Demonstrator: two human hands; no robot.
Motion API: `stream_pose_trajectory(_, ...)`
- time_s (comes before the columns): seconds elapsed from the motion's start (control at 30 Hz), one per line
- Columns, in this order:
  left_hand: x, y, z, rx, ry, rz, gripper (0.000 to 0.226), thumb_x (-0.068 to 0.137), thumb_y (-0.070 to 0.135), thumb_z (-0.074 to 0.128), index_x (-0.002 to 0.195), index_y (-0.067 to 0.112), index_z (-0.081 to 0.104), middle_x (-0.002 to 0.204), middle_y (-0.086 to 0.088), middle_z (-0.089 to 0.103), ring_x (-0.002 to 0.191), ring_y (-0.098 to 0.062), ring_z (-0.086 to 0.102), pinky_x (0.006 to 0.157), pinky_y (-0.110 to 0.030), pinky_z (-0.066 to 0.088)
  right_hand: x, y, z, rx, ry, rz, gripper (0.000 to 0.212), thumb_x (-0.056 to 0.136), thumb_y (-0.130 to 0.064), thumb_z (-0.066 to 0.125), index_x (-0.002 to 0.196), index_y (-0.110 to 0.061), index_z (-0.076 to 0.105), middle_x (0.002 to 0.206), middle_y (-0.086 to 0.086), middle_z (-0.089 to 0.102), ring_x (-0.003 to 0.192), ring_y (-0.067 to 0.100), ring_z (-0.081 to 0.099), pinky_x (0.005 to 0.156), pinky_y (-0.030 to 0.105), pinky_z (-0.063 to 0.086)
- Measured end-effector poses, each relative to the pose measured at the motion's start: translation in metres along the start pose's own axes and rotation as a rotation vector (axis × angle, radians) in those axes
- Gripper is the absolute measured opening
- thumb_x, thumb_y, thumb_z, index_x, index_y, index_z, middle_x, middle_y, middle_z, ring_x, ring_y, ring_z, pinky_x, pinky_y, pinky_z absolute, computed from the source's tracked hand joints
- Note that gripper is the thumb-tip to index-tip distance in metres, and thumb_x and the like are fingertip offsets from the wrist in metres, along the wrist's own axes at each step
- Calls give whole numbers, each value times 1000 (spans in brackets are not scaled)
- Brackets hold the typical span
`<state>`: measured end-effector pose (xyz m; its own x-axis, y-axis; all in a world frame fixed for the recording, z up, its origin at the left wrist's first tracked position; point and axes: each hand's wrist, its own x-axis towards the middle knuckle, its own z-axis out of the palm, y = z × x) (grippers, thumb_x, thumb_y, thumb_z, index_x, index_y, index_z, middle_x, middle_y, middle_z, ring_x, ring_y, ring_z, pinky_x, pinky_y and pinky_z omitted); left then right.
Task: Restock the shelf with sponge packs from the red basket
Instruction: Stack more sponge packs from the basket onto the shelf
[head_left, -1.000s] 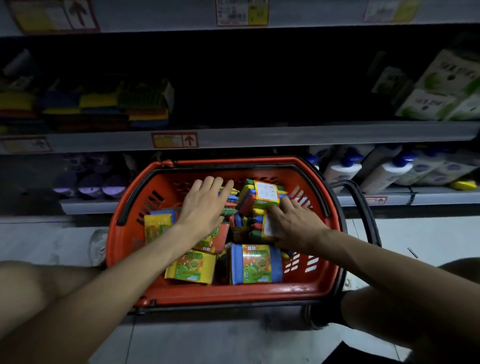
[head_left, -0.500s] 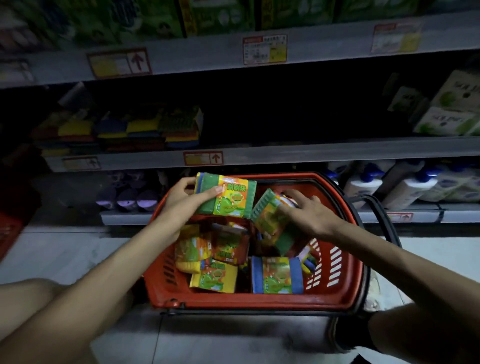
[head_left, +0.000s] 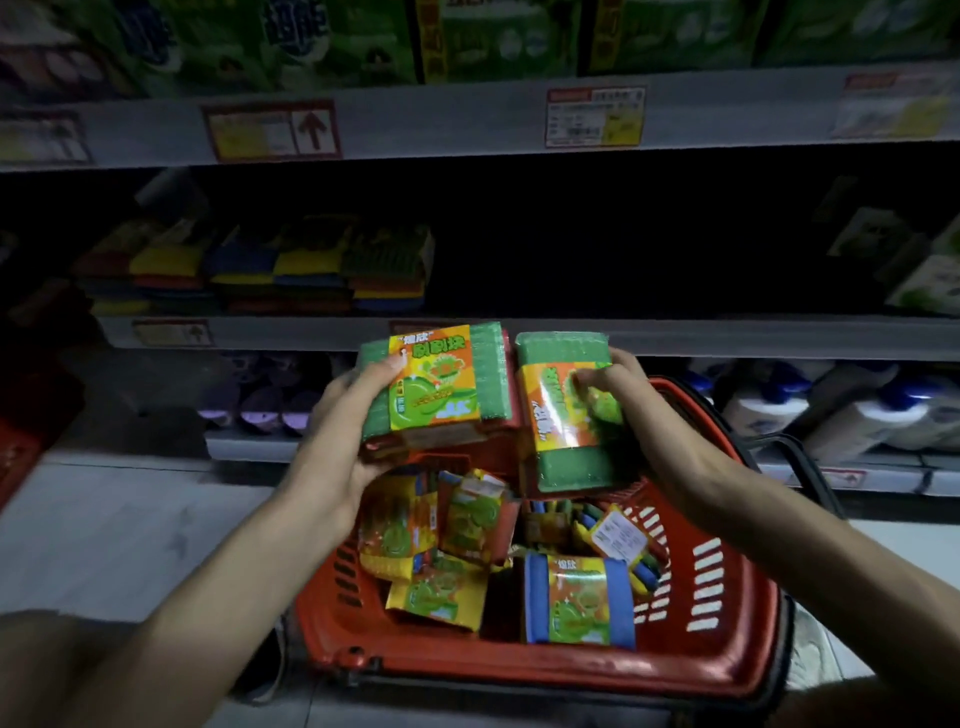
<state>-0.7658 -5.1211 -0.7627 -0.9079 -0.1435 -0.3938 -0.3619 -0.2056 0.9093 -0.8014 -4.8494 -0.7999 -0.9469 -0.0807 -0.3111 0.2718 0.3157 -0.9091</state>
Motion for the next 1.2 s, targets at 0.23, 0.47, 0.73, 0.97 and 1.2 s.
stream_pose_trajectory(0.23,21,-14,3,7,-37,-33,69,56,73,84,117,43,73,128,7,71,127,-24,61,112,-57,41,-52,-27,15,133,3,84,51,89,-64,56,124,-30,41,109,3,69,84,14,76,70,29,59)
stream_pose_trajectory(0.47,23,-22,9,-30,-32,-52,60,58,68,85,112,44,73,124,7,73,126,-25,62,113,-58,39,-42,-19,15,-11,104,44,47,93,-51,61,131,-34,41,106,2,67,87,19,70,79,40,56)
stream_pose_trajectory(0.73,22,-13,16,-107,47,33,50,76,35,83,122,24,64,109,-3,78,99,-22,76,83,-45,61,-43,-28,0,87,82,25,52,86,-66,58,116,-23,60,90,4,78,77,24,77,79,43,59)
stream_pose_trajectory(0.97,20,-9,21,-245,61,-32,54,66,37,84,112,22,60,102,-3,80,99,-21,76,79,-41,59,-47,-38,3,37,20,-70,23,88,-52,62,94,-30,66,84,-7,72,71,11,72,69,32,51)
stream_pose_trajectory(1.2,18,-2,31,-252,89,20,56,63,41,84,108,15,61,102,-5,80,97,-19,76,79,-31,56,-50,-51,19,35,-101,-161,29,85,-57,61,111,-48,68,101,-13,72,84,8,74,71,24,54)
